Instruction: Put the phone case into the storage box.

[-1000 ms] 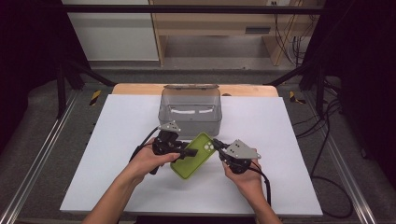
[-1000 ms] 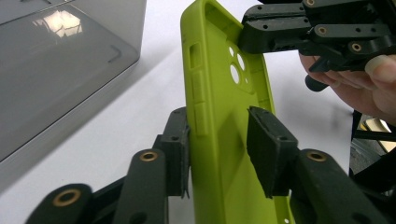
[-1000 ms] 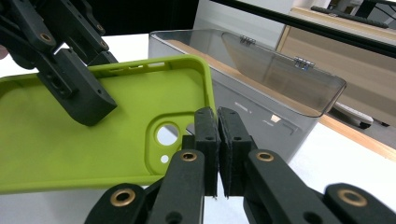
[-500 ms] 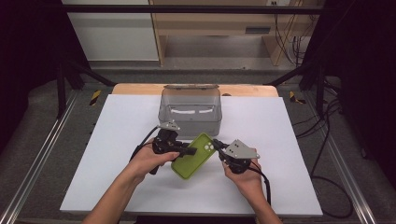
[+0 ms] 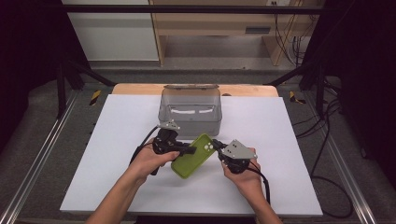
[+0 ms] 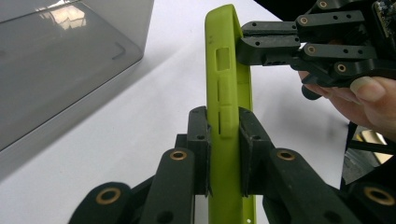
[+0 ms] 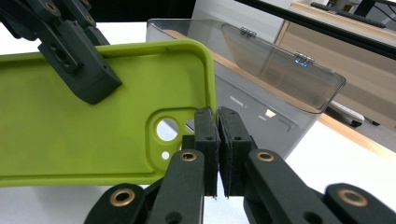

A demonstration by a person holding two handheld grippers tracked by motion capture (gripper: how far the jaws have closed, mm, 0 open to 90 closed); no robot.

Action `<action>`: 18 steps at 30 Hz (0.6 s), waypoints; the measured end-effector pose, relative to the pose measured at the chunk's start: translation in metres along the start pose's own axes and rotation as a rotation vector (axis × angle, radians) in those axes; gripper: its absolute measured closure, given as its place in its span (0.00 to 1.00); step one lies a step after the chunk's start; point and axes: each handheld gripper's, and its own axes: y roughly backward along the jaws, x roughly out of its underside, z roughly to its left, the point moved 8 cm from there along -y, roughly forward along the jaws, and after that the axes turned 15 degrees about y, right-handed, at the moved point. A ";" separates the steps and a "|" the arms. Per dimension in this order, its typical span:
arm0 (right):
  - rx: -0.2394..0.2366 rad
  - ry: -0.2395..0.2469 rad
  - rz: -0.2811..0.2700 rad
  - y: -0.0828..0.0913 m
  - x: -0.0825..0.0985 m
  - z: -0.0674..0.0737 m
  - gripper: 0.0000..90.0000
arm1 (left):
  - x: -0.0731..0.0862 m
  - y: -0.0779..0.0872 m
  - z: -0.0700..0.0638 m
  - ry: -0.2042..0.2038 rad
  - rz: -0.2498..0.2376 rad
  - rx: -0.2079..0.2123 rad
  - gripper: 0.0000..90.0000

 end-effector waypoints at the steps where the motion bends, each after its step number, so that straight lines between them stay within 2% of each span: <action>1: 0.000 0.002 0.001 0.000 0.000 0.000 0.97 | 0.000 0.000 0.000 0.000 0.000 0.000 0.86; 3: -0.004 -0.002 -0.002 0.000 0.000 0.000 0.96 | 0.000 0.001 -0.002 -0.013 -0.004 -0.011 0.87; 5: -0.011 -0.018 -0.010 0.000 0.000 0.000 0.89 | 0.000 0.000 -0.003 -0.025 -0.006 -0.025 0.87; 6: -0.011 -0.018 -0.010 0.000 0.000 0.000 0.89 | 0.000 0.000 -0.003 -0.025 -0.006 -0.025 0.87; 9: -0.009 -0.031 -0.018 0.001 -0.001 -0.002 0.78 | 0.000 0.000 -0.003 -0.038 -0.012 -0.043 0.87; 10: -0.005 -0.039 -0.019 0.002 -0.001 -0.004 0.71 | 0.000 0.000 -0.003 -0.042 -0.016 -0.047 0.87; 12: -0.004 -0.046 -0.018 0.003 -0.001 -0.005 0.69 | -0.001 0.000 -0.004 -0.047 -0.023 -0.051 0.87; 13: -0.003 -0.059 -0.014 0.004 0.000 -0.007 0.63 | -0.001 0.000 -0.004 -0.051 -0.027 -0.058 0.87; 15: -0.003 -0.067 -0.011 0.004 0.001 -0.008 0.60 | -0.002 0.000 -0.004 -0.052 -0.029 -0.061 0.87; 16: -0.007 -0.085 -0.006 0.004 0.003 -0.009 0.54 | -0.002 0.000 -0.004 -0.055 -0.034 -0.067 0.87; 18: -0.006 -0.089 -0.004 0.004 0.003 -0.010 0.52 | -0.002 0.000 -0.004 -0.058 -0.038 -0.071 0.87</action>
